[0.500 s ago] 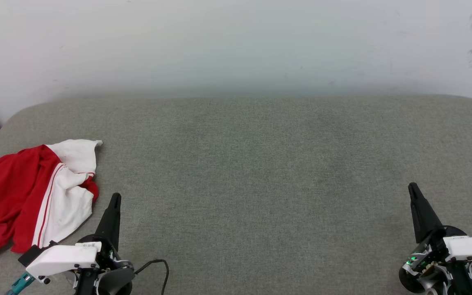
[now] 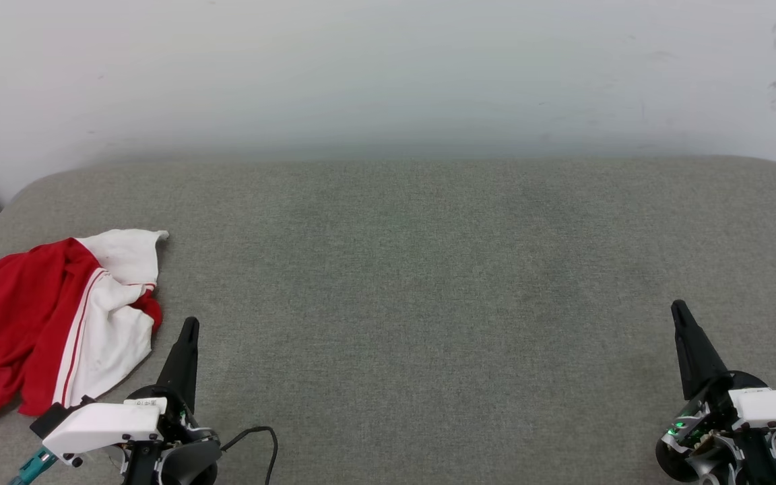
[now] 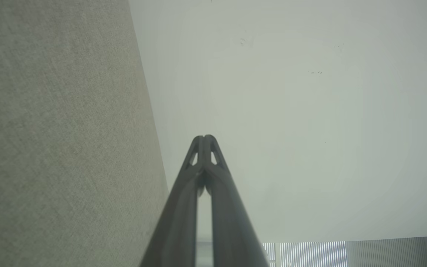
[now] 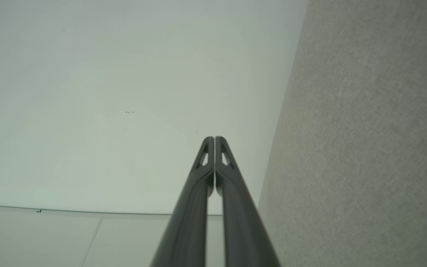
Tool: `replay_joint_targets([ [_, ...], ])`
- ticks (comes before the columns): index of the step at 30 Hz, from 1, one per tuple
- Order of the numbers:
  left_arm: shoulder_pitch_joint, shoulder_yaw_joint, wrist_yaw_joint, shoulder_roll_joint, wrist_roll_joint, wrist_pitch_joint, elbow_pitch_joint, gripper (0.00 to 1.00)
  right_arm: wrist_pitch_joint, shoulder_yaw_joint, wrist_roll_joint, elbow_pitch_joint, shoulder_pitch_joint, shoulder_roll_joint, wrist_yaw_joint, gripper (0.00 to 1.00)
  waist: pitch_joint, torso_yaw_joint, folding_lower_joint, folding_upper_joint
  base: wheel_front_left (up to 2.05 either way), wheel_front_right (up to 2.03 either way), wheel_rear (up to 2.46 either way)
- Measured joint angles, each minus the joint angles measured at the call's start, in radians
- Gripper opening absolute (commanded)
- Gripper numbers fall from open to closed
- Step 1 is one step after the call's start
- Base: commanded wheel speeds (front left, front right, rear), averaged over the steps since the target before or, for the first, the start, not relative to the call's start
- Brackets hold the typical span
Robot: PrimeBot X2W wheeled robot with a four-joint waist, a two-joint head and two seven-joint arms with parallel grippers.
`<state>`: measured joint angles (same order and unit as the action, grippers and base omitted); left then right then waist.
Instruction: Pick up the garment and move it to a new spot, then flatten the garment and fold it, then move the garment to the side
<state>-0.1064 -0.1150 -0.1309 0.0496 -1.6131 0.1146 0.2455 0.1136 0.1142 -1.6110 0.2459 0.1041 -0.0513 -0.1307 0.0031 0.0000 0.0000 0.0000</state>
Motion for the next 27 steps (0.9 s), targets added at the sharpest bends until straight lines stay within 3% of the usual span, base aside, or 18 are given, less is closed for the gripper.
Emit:
replay_joint_targets([
  [17, 0.0, 0.0, 0.0, 0.0, 0.0, 0.0, 0.0, 0.0, 0.0, 0.0, 0.0, 0.0, 0.0, 0.0, 0.0, 0.0, 0.0, 0.0, 0.0, 0.0, 0.0, 0.0, 0.0],
  [18, 0.0, 0.0, 0.0, 0.0, 0.0, 0.0, 0.0, 1.0, 0.0, 0.0, 0.0, 0.0, 0.0, 0.0, 0.0, 1.0, 0.0, 0.0, 0.0, 0.0, 0.0, 0.0, 0.0],
  [27, 0.04, 0.026, 0.0, -0.004, 0.0, -0.016, 0.034, 1.0, -0.017, -0.012, 0.01, 0.03, -0.047, 0.002, 0.0, 1.0, 0.0, 0.0, 0.0, 0.0, 0.0, 0.0, 0.0],
])
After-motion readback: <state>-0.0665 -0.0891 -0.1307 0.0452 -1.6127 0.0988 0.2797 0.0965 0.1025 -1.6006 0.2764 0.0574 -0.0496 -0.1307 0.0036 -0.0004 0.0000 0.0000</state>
